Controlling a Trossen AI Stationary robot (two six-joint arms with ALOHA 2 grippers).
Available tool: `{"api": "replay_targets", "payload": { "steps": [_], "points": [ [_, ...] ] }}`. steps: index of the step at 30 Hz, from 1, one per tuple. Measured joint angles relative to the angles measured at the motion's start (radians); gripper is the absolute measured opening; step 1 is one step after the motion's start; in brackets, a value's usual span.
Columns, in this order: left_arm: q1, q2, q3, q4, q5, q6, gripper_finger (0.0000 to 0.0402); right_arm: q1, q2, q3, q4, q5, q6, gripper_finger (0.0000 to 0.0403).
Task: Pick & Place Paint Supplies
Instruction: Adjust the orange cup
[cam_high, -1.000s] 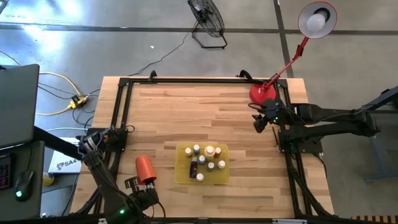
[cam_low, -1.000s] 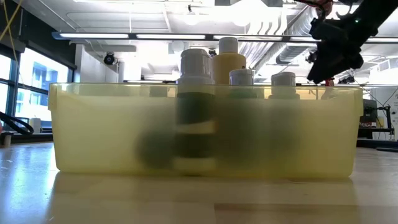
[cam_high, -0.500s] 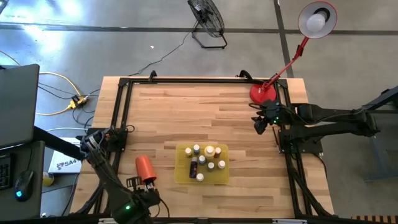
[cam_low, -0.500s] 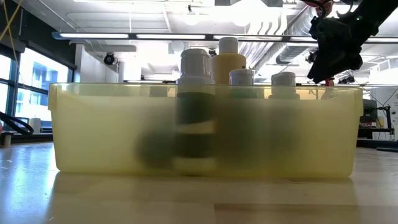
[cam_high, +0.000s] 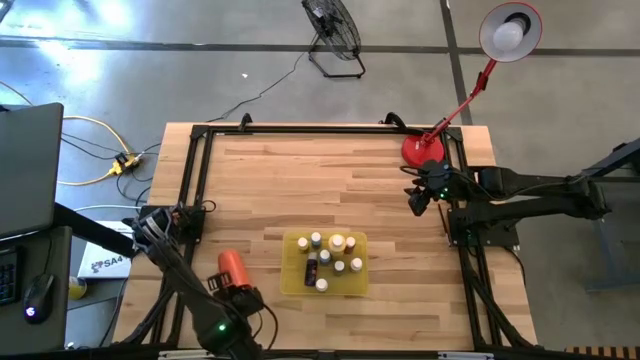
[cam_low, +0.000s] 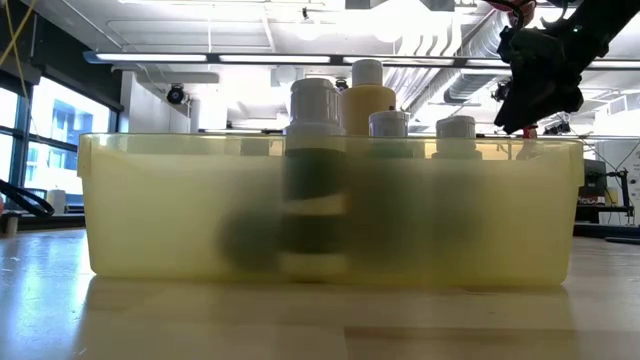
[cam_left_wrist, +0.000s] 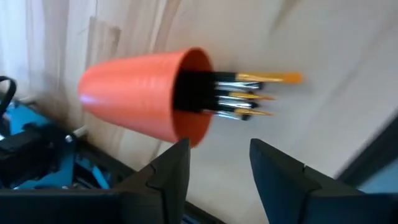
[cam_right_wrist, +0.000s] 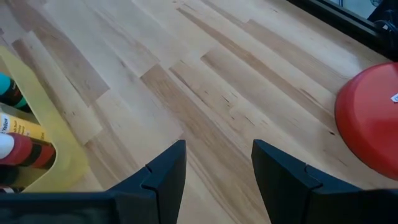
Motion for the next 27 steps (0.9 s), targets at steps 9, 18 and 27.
{"api": "replay_targets", "payload": {
  "steps": [9, 18, 27],
  "points": [
    [0.017, 0.000, -0.116, 0.001, -0.027, 0.000, 0.0126, 0.000, 0.000, 0.000, -0.001, -0.008, 0.003, 0.0174],
    [0.015, 0.001, -0.137, 0.001, -0.047, -0.006, 0.0122, 0.000, 0.000, 0.000, 0.000, -0.010, 0.003, 0.0174],
    [0.016, 0.001, -0.153, 0.001, -0.090, -0.042, 0.0122, 0.000, 0.000, 0.000, 0.000, -0.011, 0.003, 0.0174]
  ]
}}
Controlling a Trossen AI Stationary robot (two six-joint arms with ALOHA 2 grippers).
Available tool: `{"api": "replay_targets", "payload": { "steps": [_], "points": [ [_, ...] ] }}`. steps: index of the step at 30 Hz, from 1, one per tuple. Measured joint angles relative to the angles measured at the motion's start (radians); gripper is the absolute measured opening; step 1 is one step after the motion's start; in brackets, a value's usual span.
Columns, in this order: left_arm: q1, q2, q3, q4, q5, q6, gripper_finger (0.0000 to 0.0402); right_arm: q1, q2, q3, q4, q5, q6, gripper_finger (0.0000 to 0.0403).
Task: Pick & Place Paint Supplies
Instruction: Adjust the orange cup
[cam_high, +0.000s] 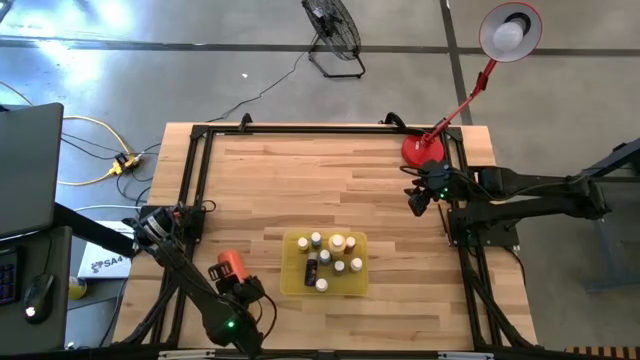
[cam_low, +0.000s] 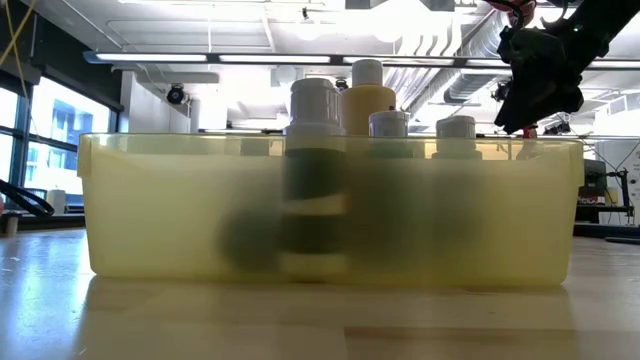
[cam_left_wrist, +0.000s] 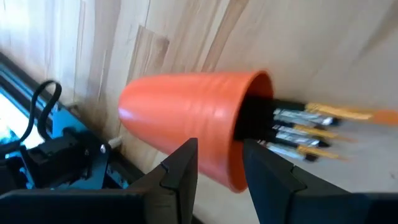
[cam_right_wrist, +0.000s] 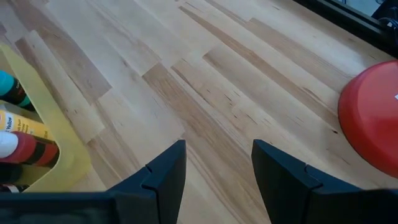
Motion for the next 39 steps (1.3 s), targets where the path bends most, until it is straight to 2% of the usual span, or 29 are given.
{"api": "replay_targets", "payload": {
  "steps": [7, 14, 22, 26, 33, 39],
  "points": [
    [-0.002, 0.000, -0.075, 0.000, 0.084, -0.015, 0.0122, 0.000, 0.000, 0.000, 0.000, 0.000, -0.002, 0.0174],
    [-0.002, 0.000, -0.126, -0.005, 0.016, -0.069, 0.0122, 0.000, 0.000, 0.000, 0.000, 0.000, -0.003, 0.0174],
    [-0.002, 0.000, -0.175, -0.005, 0.027, -0.173, 0.0119, 0.000, 0.000, 0.000, 0.000, -0.001, -0.001, 0.0174],
    [-0.001, 0.000, -0.179, -0.003, 0.041, -0.221, 0.0092, 0.000, 0.000, 0.000, 0.000, -0.003, 0.000, 0.0174],
    [-0.002, 0.000, -0.179, -0.012, 0.030, -0.255, 0.0012, 0.000, 0.000, 0.000, 0.000, -0.026, 0.000, 0.0174],
    [-0.001, -0.001, -0.179, -0.002, 0.051, -0.273, 0.0015, 0.000, 0.000, 0.000, 0.000, -0.026, 0.000, 0.0174]
  ]
}}
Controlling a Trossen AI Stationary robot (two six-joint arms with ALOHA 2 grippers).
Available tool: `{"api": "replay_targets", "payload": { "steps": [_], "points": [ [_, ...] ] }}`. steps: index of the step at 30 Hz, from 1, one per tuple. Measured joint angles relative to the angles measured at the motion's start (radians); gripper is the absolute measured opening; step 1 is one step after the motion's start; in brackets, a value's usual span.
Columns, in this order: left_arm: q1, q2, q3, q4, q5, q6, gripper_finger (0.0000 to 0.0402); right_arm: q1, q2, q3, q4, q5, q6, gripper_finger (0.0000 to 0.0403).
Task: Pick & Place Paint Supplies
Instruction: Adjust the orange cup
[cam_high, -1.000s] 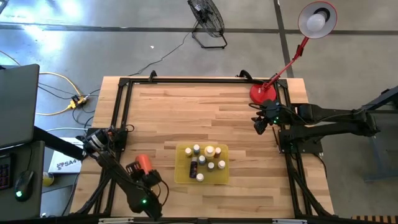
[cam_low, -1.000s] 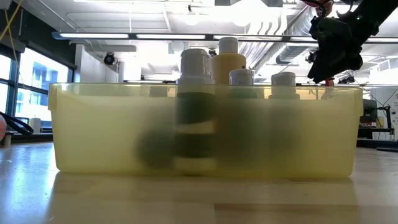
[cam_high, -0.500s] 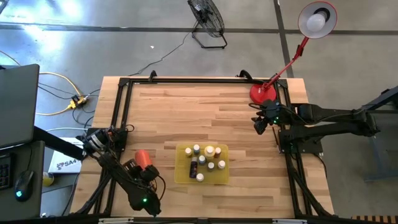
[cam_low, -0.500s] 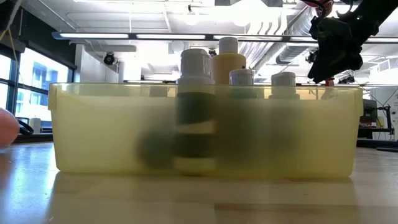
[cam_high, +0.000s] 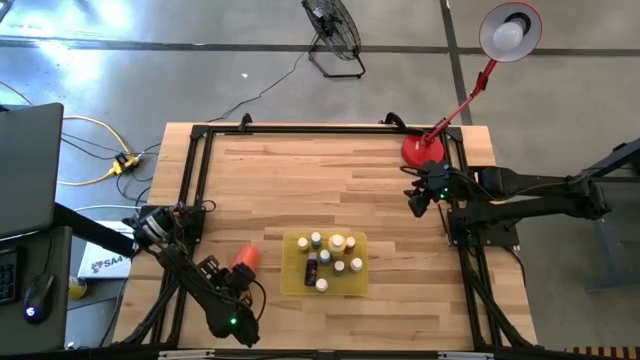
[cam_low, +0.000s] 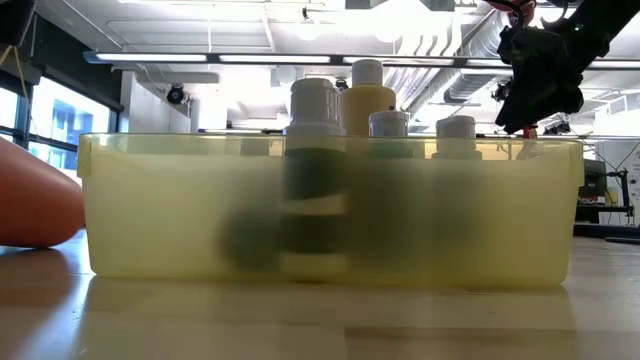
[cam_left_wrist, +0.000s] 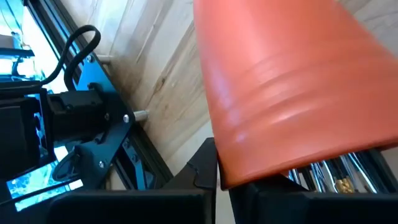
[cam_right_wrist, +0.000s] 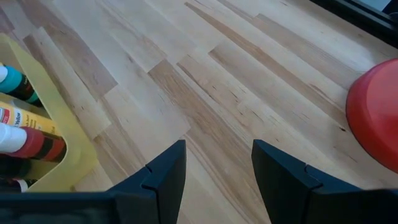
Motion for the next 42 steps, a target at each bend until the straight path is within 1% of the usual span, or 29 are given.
{"api": "replay_targets", "payload": {
  "steps": [3, 7, 9, 14, 20, 23, 25, 29, 36, 42],
  "points": [
    [0.001, 0.000, 0.001, -0.006, 0.040, -0.004, 0.0007, 0.000, 0.000, 0.000, 0.000, 0.000, -0.001, 0.0174],
    [0.001, -0.015, 0.008, -0.009, 0.107, -0.005, 0.0005, 0.000, 0.000, 0.000, 0.000, 0.000, -0.001, 0.0174],
    [0.000, -0.029, 0.023, -0.005, 0.123, -0.003, 0.0005, 0.000, 0.000, 0.000, 0.000, 0.000, -0.002, 0.0174],
    [0.000, -0.091, 0.051, 0.021, 0.171, 0.004, 0.0001, 0.000, 0.000, 0.000, 0.000, 0.000, -0.003, 0.0174],
    [-0.001, -0.186, 0.058, 0.012, 0.235, -0.084, 0.0001, 0.000, 0.000, 0.000, 0.000, 0.000, -0.003, 0.0174],
    [0.001, -0.221, 0.058, 0.011, 0.238, -0.099, 0.0000, 0.000, 0.000, 0.000, 0.000, 0.000, -0.003, 0.0174],
    [0.015, -0.240, 0.058, 0.008, 0.276, -0.099, 0.0000, 0.000, 0.000, 0.000, 0.000, -0.008, -0.003, 0.0174],
    [0.049, -0.266, 0.058, 0.007, 0.380, -0.065, 0.0000, 0.000, 0.000, 0.000, 0.000, -0.036, -0.003, 0.0174],
    [0.148, -0.335, 0.058, 0.003, 0.429, 0.040, 0.0000, 0.000, 0.000, 0.000, 0.000, -0.076, -0.011, 0.0174],
    [0.279, -0.392, 0.059, 0.002, 0.516, 0.191, 0.0000, 0.000, 0.000, 0.000, 0.000, -0.079, -0.011, 0.0174]
  ]
}}
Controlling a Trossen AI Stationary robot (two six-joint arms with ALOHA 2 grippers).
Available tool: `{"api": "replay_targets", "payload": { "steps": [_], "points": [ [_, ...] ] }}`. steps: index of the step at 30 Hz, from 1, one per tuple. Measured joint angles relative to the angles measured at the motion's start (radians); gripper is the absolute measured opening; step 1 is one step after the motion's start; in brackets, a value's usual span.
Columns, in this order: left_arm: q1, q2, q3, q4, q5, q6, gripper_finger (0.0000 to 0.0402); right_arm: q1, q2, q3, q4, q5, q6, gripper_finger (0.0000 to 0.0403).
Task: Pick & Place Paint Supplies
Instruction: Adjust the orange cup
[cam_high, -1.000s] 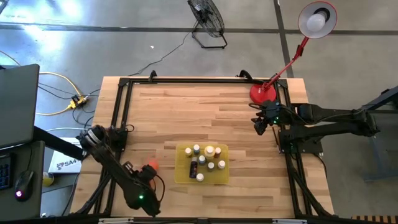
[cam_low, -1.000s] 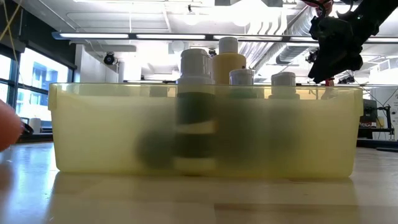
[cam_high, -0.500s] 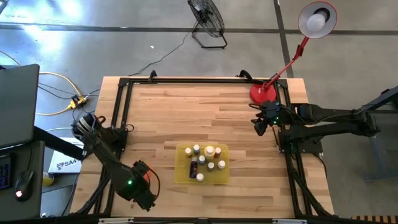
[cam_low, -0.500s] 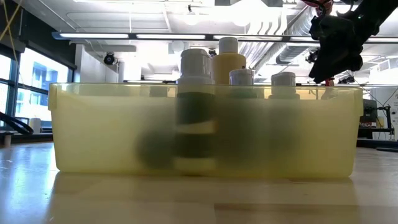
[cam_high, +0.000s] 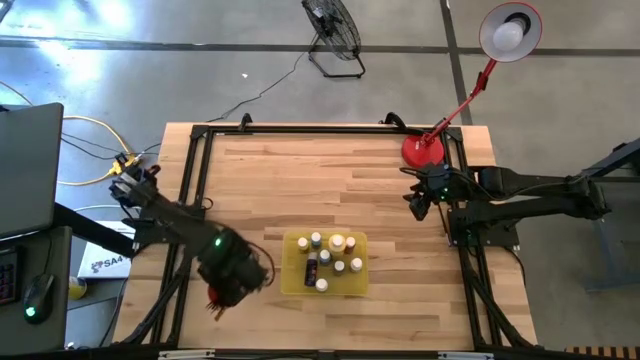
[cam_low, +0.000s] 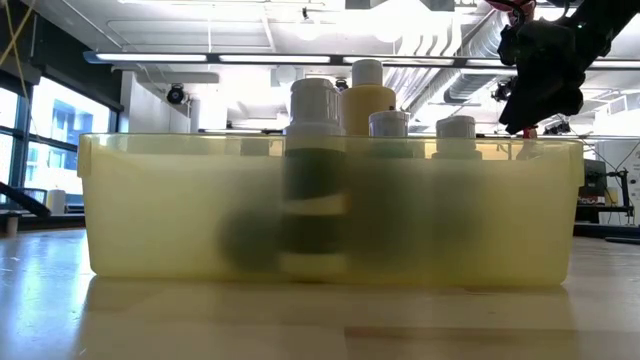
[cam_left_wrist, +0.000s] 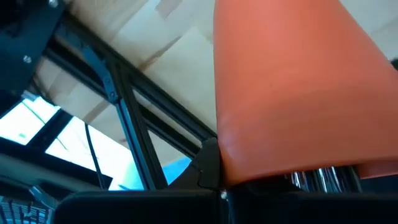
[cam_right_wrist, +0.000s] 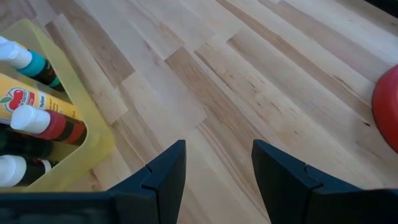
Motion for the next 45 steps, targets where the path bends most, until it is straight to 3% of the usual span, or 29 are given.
{"api": "replay_targets", "payload": {
  "steps": [9, 16, 21, 31, 45],
  "points": [
    [0.234, -0.004, 0.000, 0.000, 0.061, 0.338, 0.0000, 0.000, 0.000, 0.000, 0.000, -0.026, -0.026, 0.0174],
    [0.395, -0.004, -0.009, 0.004, 0.051, 0.435, 0.0000, 0.000, 0.000, 0.000, 0.000, -0.026, -0.049, 0.0174],
    [0.473, -0.004, -0.106, 0.000, 0.107, 0.475, 0.0000, 0.000, 0.000, 0.000, 0.000, -0.026, -0.053, 0.0174],
    [0.548, -0.002, -0.241, 0.000, 0.240, 0.533, 0.0000, 0.000, 0.000, 0.000, 0.001, -0.023, -0.079, 0.0174],
    [0.592, -0.002, -0.320, 0.062, 0.217, 0.519, 0.0000, 0.000, 0.000, 0.000, 0.046, -0.022, -0.080, 0.0174]
  ]
}}
